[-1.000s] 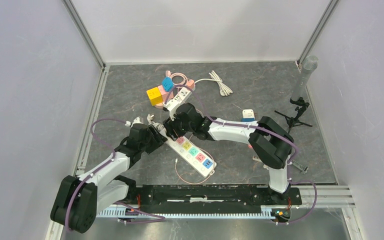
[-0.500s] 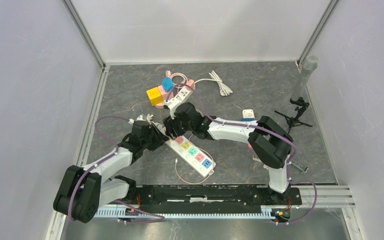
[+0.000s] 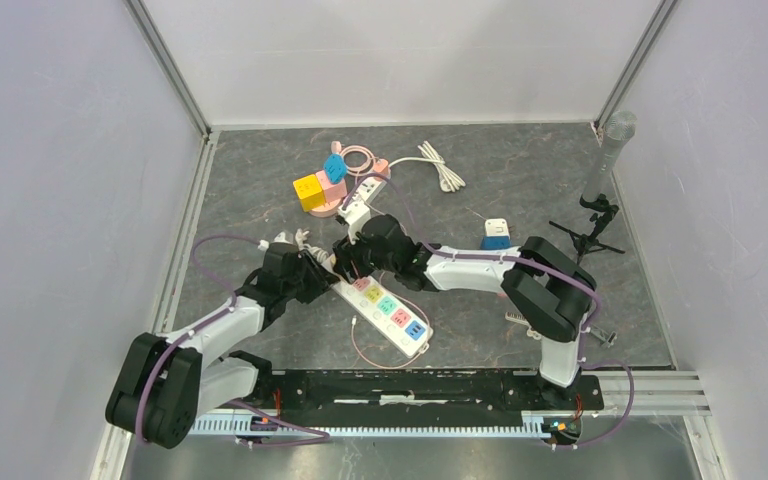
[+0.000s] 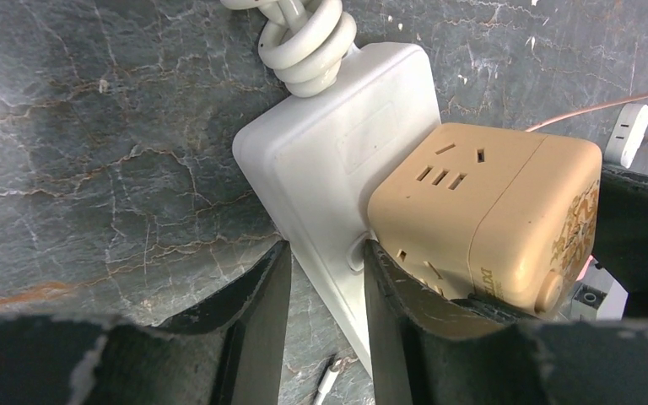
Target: Pull the plug off the socket
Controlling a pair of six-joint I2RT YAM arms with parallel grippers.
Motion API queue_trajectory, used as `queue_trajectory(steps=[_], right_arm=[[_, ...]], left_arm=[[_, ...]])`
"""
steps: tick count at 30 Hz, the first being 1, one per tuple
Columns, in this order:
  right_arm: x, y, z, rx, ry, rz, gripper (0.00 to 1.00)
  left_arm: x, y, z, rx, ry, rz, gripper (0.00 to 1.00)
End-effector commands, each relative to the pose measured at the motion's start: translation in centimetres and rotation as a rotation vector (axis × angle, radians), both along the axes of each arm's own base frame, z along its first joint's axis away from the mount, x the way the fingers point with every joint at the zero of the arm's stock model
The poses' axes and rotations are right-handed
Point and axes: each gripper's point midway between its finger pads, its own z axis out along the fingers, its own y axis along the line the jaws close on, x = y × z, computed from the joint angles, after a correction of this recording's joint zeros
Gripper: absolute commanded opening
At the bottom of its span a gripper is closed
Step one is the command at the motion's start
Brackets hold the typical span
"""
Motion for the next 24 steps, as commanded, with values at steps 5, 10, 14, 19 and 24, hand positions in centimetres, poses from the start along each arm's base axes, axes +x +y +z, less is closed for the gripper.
queue_trajectory(steps=[5,10,14,19,24], right_arm=[[-0.4,2.0,6.9,0.138,-0.169,0.05,0.0],[-0.3,1.7,9.4,0.234,-0.143,0.041,0.0],[-0.8,2.3,8.0,0.248,-0.087,0.036,0.0],[-0.3,1.9,5.4,0.144,-0.098,-0.014,0.0],[-0.5,1.6,8.8,0.37,0.028,0.028,0.0]], left_arm=[[-3.7,2.9,-4.2,0.126,0.181,0.053,0.42],[-3.8,2.6,-4.2,0.114,0.182,0.043,0.4],[-3.6,2.5,-4.0,0.106,0.168,0.041,0.38],[-3.7,2.5,-3.9,0.107,0.167,0.04,0.35],[-3.7,2.5,-3.9,0.105,0.152,0.029,0.33]])
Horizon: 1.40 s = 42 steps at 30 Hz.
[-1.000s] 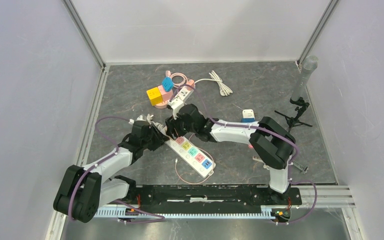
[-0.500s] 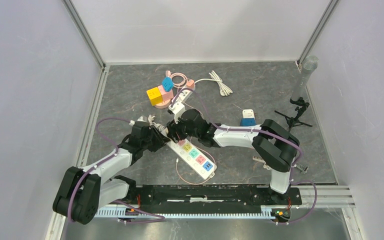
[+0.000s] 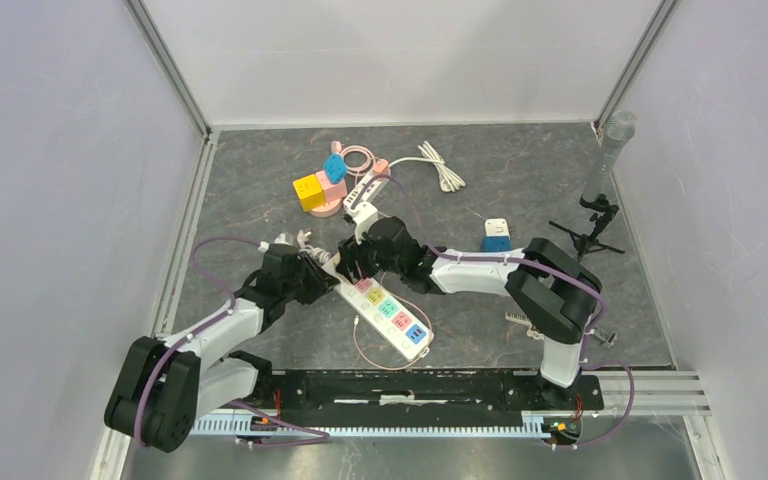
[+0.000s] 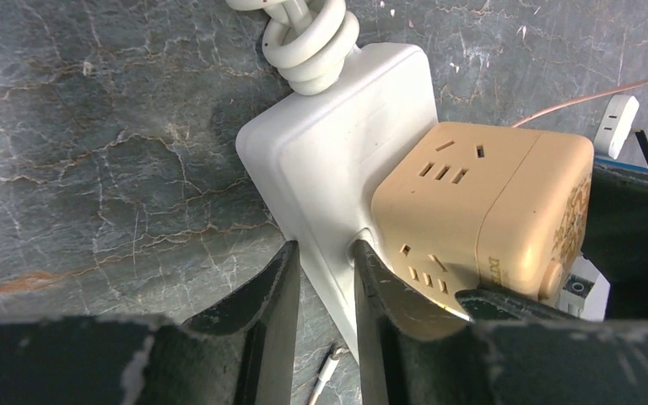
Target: Pull the plug off the socket
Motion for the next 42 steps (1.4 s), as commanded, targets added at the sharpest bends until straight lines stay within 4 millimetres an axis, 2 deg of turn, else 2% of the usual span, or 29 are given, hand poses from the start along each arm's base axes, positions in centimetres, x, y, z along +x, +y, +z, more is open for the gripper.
queue_trajectory(steps=[1,5,7,9,12,13,15,17,19,22,26,30,33,35,39,40,42], right_arm=[[-0.3,2.2,8.6,0.363,0.041,0.066,0.0],[-0.3,2.9,5.0,0.148,-0.04,0.043,0.0],[-0.3,2.9,3.7,0.099,-0.044,0.039,0.0],[0.1,2.6,3.4,0.076,-0.058,0.022,0.0],[0.2,2.3,4.2,0.071,-0.093,0.026,0.0],[0.3,2.2,4.3,0.066,-0.1,0.029,0.08],[0.6,1.9,3.7,0.024,-0.091,0.012,0.43],[0.9,1.6,2.9,-0.032,-0.069,-0.008,0.58],[1.0,1.2,2.1,-0.062,-0.05,-0.027,0.67],[0.8,0.6,1.2,-0.091,-0.027,-0.036,0.74],[0.6,0.8,0.4,-0.12,-0.004,-0.015,0.76],[0.8,1.2,-0.6,-0.156,0.018,-0.008,0.75],[0.8,1.3,-1.2,-0.183,0.042,-0.005,0.68],[0.9,1.4,-1.2,-0.208,0.067,-0.015,0.54],[1.2,1.7,1.4,-0.148,0.05,-0.039,0.08],[1.2,1.8,2.0,-0.133,0.045,-0.04,0.0],[1.2,1.9,3.1,-0.109,0.041,-0.042,0.0]], left_arm=[[-3.2,2.8,-4.0,0.129,0.136,0.032,0.32],[-3.0,2.4,-3.5,0.11,0.111,0.018,0.32],[-2.9,2.3,-3.3,0.109,0.104,0.014,0.32],[-2.8,2.3,-3.2,0.111,0.1,0.009,0.32],[-2.9,2.2,-3.2,0.108,0.097,0.003,0.32],[-2.9,2.1,-3.1,0.103,0.093,-0.001,0.32],[-2.8,2.0,-3.0,0.099,0.089,-0.002,0.33],[-2.7,2.0,-2.9,0.098,0.084,-0.001,0.33],[-2.6,2.0,-2.8,0.096,0.08,0.002,0.33],[-2.6,2.2,-2.8,0.101,0.078,0.009,0.34],[-2.7,2.3,-3.0,0.105,0.082,0.013,0.36],[-2.7,2.3,-3.0,0.103,0.085,0.013,0.37],[-2.7,2.3,-3.0,0.103,0.083,0.016,0.39],[-2.7,2.3,-3.0,0.101,0.085,0.014,0.39],[-2.8,2.3,-3.1,0.106,0.093,0.011,0.39],[-2.8,2.4,-3.1,0.109,0.095,0.011,0.39],[-2.9,2.4,-3.2,0.111,0.1,0.013,0.39]])
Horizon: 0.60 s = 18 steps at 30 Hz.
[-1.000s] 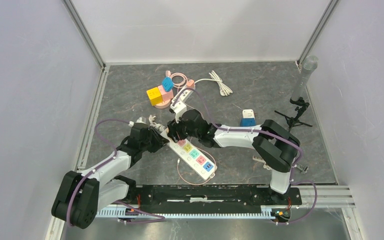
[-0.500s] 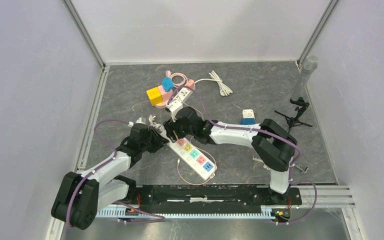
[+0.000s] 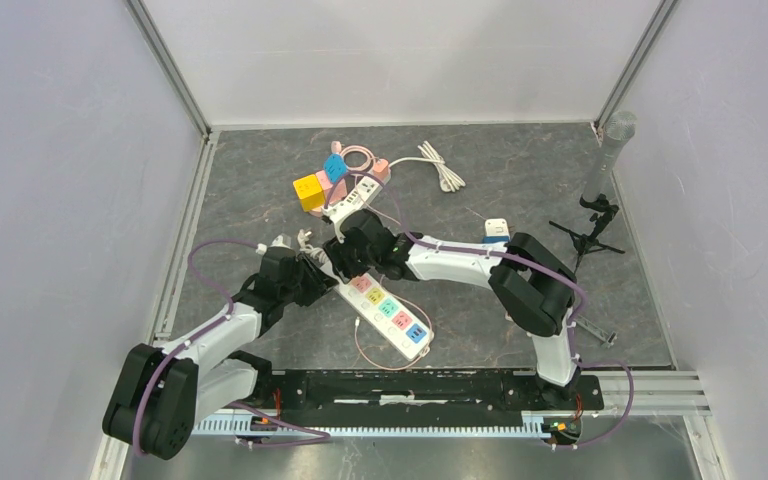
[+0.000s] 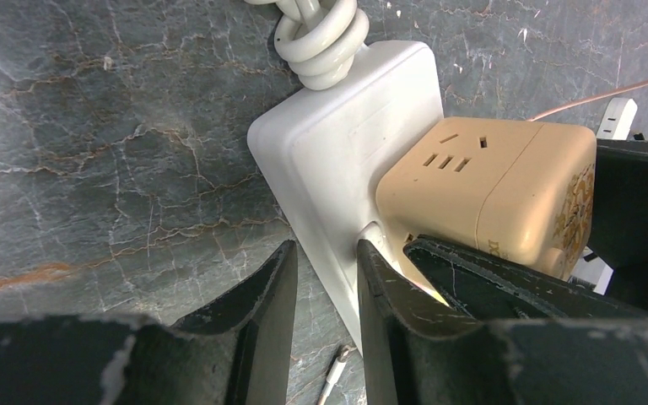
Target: Pull the plug off the socket
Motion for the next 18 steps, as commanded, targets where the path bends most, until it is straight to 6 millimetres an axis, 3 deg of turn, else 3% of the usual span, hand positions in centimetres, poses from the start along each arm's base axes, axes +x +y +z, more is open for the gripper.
queue_trajectory(steps=[1,8,14,18], right_arm=[[0.7,1.4,5.6,0.125,-0.031,-0.027,0.0],[-1.4,3.0,10.7,0.431,0.017,0.059,0.0],[-0.8,2.4,9.1,0.344,-0.061,0.077,0.0],[-0.6,2.0,10.4,0.343,-0.113,0.085,0.0]], left_arm=[[-2.7,2.1,-3.3,0.112,0.125,0.007,0.39],[-3.0,2.0,-3.8,0.104,0.151,0.01,0.39],[-3.0,2.0,-3.8,0.107,0.157,0.007,0.39],[-3.1,2.2,-4.1,0.118,0.169,0.015,0.39]])
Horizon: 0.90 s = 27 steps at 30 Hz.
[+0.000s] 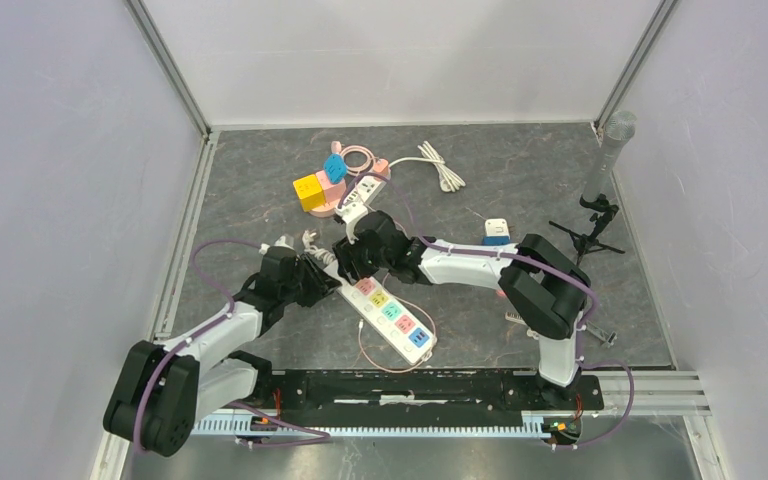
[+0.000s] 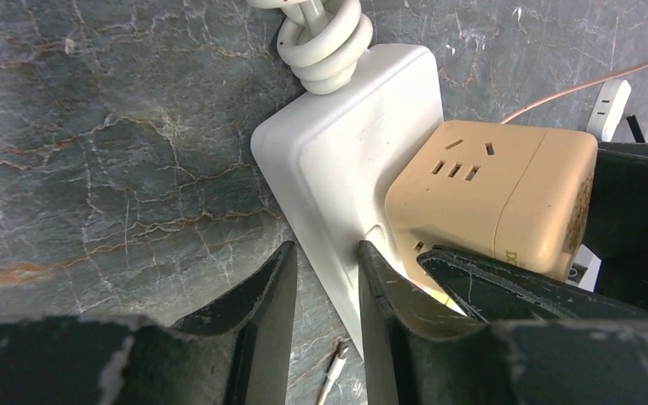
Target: Pull the plug off the socket
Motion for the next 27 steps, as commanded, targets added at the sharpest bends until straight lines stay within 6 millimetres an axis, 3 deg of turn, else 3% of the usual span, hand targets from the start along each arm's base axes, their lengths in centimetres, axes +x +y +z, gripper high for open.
queue_trajectory(steps=[1,15,27], right_arm=[[0.0,3.0,10.7,0.261,-0.159,0.075,0.0],[0.1,3.3,16.3,0.38,-0.174,0.1,0.0],[-0.4,2.8,16.2,0.498,-0.095,0.147,0.0]], left_arm=[[-2.8,2.9,-4.1,0.148,0.158,0.044,0.39],[-3.1,2.6,-5.3,0.141,0.184,0.031,0.39],[-3.1,2.6,-5.5,0.141,0.198,0.028,0.39]])
